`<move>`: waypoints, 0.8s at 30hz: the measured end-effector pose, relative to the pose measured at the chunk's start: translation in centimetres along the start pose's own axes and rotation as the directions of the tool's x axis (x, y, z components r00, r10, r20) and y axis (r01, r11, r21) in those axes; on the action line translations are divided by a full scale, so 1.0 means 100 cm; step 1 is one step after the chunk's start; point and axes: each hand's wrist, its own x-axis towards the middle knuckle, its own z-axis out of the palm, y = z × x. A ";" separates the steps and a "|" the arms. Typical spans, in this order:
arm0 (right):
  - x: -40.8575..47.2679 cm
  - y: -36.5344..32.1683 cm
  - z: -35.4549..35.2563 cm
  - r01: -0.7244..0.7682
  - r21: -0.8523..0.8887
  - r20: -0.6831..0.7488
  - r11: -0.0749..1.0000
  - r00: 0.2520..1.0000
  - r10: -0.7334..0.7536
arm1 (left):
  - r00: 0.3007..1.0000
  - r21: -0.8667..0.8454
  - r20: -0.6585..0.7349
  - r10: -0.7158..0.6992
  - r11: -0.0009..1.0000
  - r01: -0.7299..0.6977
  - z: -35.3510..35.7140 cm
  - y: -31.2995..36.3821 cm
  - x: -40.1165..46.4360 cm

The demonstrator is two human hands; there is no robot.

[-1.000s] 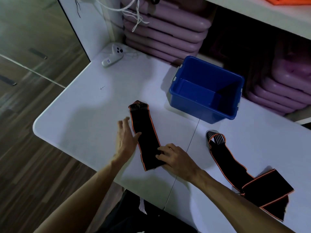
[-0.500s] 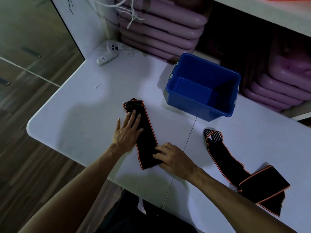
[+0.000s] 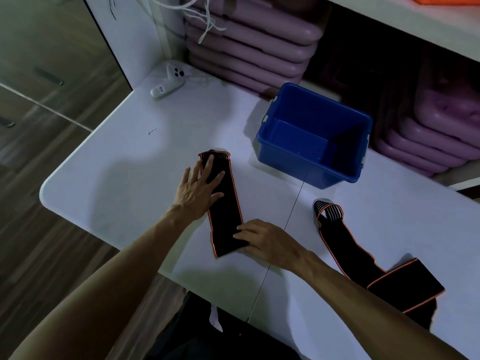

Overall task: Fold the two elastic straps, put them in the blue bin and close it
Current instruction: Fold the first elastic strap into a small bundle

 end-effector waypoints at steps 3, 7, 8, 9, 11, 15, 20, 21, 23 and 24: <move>0.001 -0.002 -0.002 -0.061 0.066 -0.002 0.996 0.998 0.061 | 1.000 0.030 0.010 -0.011 0.999 0.011 0.000 0.000 0.001; 0.013 -0.003 -0.008 -0.169 0.140 -0.003 0.976 0.985 0.171 | 0.999 0.047 -0.039 0.032 0.998 -0.030 0.001 -0.002 0.003; 0.016 -0.003 -0.008 -0.216 0.173 -0.001 0.961 0.976 0.220 | 0.998 0.041 -0.049 0.039 0.998 -0.037 0.002 -0.003 0.003; 0.020 -0.004 -0.009 -0.264 0.208 0.010 0.942 0.963 0.268 | 0.998 0.029 -0.050 0.043 0.999 -0.041 0.002 -0.003 0.004; 0.031 -0.004 -0.010 -0.322 0.267 0.043 0.908 0.945 0.323 | 0.998 0.001 -0.040 0.046 0.999 -0.046 0.001 -0.004 0.005; 0.051 0.006 -0.013 -0.396 0.294 0.193 0.870 0.916 0.352 | 0.998 -0.021 -0.035 0.049 0.999 -0.049 -0.003 -0.006 0.006; 0.064 0.016 -0.020 -0.418 0.153 0.305 0.895 0.882 0.360 | 0.999 -0.066 -0.038 0.011 0.998 -0.014 -0.002 -0.001 0.005; 0.067 0.015 -0.022 -0.425 0.141 0.309 0.894 0.877 0.368 | 0.999 -0.092 -0.049 0.008 0.996 -0.012 -0.003 -0.001 0.003; 0.071 0.013 -0.024 -0.438 0.140 0.310 0.888 0.871 0.380 | 0.996 -0.133 -0.090 0.020 0.991 -0.032 -0.005 0.000 0.001; 0.072 0.012 -0.024 -0.438 0.154 0.302 0.885 0.874 0.380 | 0.993 -0.152 -0.118 0.031 0.987 -0.049 -0.007 -0.001 -0.001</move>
